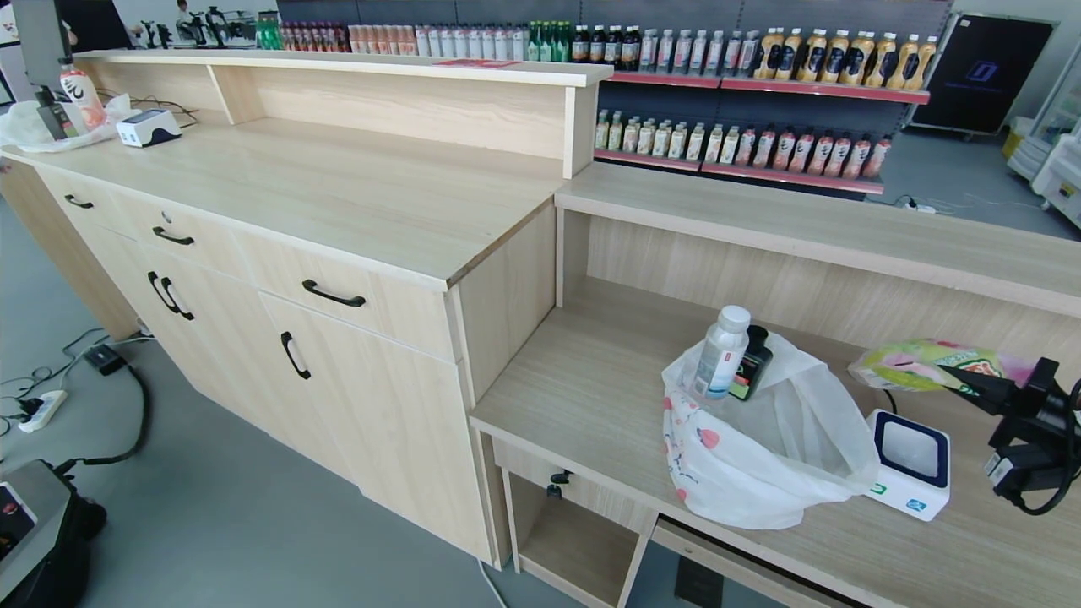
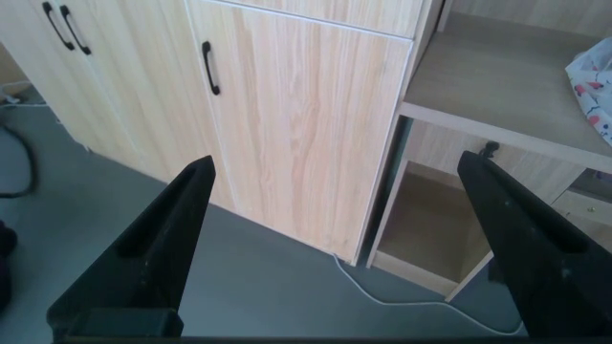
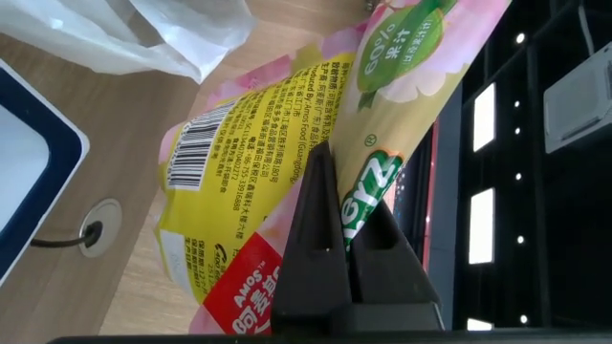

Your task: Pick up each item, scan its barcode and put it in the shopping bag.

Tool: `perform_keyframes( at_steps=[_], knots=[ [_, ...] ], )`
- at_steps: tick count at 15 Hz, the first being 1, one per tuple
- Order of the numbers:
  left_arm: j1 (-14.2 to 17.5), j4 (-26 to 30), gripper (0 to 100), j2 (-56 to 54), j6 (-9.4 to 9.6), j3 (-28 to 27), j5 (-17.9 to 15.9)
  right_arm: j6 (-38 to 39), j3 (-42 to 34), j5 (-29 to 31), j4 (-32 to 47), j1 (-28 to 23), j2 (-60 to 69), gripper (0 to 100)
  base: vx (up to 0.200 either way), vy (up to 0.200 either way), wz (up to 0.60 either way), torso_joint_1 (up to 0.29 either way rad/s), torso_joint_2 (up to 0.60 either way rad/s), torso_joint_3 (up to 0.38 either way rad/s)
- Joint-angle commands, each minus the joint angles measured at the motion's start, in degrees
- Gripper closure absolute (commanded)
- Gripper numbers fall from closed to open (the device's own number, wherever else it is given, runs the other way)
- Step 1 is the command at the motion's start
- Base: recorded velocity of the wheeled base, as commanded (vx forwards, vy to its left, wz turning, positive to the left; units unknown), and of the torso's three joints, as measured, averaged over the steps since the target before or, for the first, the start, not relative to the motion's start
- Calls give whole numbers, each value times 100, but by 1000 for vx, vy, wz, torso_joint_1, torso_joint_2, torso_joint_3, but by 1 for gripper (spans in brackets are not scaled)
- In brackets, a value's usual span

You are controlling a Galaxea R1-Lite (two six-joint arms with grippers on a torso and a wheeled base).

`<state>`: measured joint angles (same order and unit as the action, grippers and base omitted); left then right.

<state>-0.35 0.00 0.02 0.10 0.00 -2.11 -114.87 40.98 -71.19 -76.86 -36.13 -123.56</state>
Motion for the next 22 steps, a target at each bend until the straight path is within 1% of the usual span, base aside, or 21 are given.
perform_keyframes(
  at_steps=[1,7,11,12,14,16,17,18,19,21,22],
  knots=[
    [0,0,0,6,-1,0,0,-9,-20,-9,-4,-87,43,100,0,0,0,0,0,0],
    [0,0,0,6,-1,0,0,-141,-12,-17,400,-131,104,100,0,0,0,0,0,0],
    [0,0,0,6,-1,0,0,-132,-29,9,506,-131,245,100,0,0,0,0,0,0],
    [0,0,0,6,-1,0,0,-123,-3,79,760,-113,403,100,0,0,0,0,0,0],
    [0,0,0,6,-1,0,0,17,24,659,1701,-104,1027,100,0,0,0,0,0,0],
    [0,0,0,6,-1,0,0,510,-20,1187,3019,-113,2003,100,0,0,0,0,0,0],
    [0,0,0,6,-1,0,0,932,-38,1406,3757,-113,2513,100,0,0,0,0,0,0],
    [0,0,0,6,-1,0,0,1556,-56,1547,4434,-113,3084,100,0,0,0,0,0,0],
    [0,0,0,6,-1,0,0,2197,-170,1696,4882,-96,3515,100,0,0,0,0,0,0],
    [0,0,0,6,-1,0,0,3603,-469,2101,5480,-25,4332,100,0,0,0,0,0,0],
    [0,0,0,6,-10,0,0,4421,-548,2320,5858,177,4727,100,0,0,0,0,0,0]
  ],
)
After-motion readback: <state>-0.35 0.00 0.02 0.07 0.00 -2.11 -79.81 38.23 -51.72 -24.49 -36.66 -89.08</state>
